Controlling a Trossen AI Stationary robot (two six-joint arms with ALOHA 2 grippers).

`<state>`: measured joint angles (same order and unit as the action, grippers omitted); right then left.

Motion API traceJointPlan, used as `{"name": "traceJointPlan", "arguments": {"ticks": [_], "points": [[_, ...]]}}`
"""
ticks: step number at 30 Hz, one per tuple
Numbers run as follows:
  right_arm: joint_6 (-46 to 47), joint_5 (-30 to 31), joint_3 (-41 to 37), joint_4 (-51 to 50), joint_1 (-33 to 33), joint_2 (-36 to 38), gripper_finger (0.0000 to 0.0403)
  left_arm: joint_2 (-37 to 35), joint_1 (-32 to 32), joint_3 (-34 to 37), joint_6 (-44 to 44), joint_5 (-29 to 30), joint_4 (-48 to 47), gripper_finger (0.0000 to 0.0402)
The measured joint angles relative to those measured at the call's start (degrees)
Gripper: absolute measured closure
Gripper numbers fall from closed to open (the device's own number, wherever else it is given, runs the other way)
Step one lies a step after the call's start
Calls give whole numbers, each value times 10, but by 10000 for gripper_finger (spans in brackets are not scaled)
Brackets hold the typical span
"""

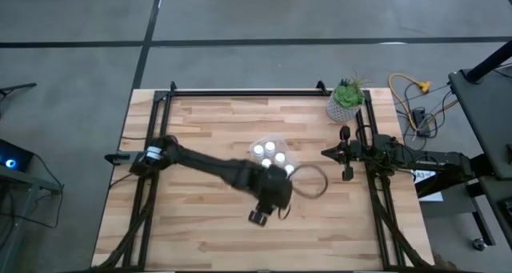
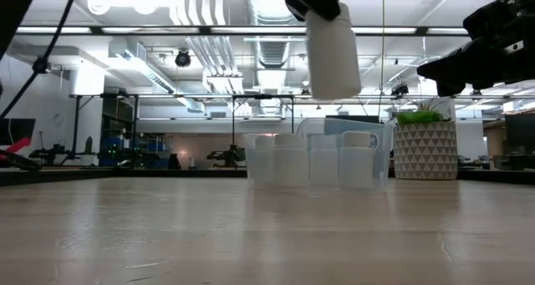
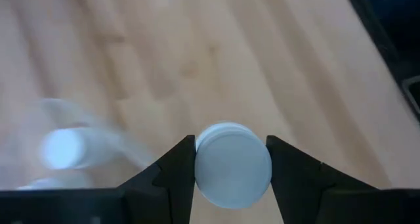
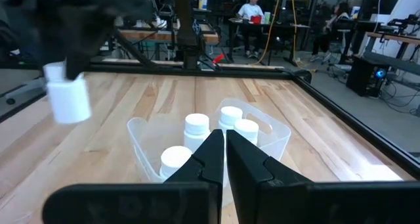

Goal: Pick and place pill bottles into a basket
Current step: Put the white pill bottle into the transparent bin

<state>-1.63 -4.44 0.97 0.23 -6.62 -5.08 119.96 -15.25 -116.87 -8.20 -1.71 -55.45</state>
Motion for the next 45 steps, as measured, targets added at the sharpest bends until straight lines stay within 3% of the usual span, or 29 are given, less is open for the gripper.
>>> {"name": "traceJointPlan", "arguments": {"ticks": [6,16,30,45], "points": [[0,0,0,0,0,0,394,0,65,-31,-14,0,-15,253],[1,0,0,0,0,0,394,0,132,-20,-16,-14,-21,253],[1,0,0,0,0,0,394,0,136,11,-16,-22,-13,253],[0,0,0,0,0,0,394,0,139,73,-16,-51,60,253]]}}
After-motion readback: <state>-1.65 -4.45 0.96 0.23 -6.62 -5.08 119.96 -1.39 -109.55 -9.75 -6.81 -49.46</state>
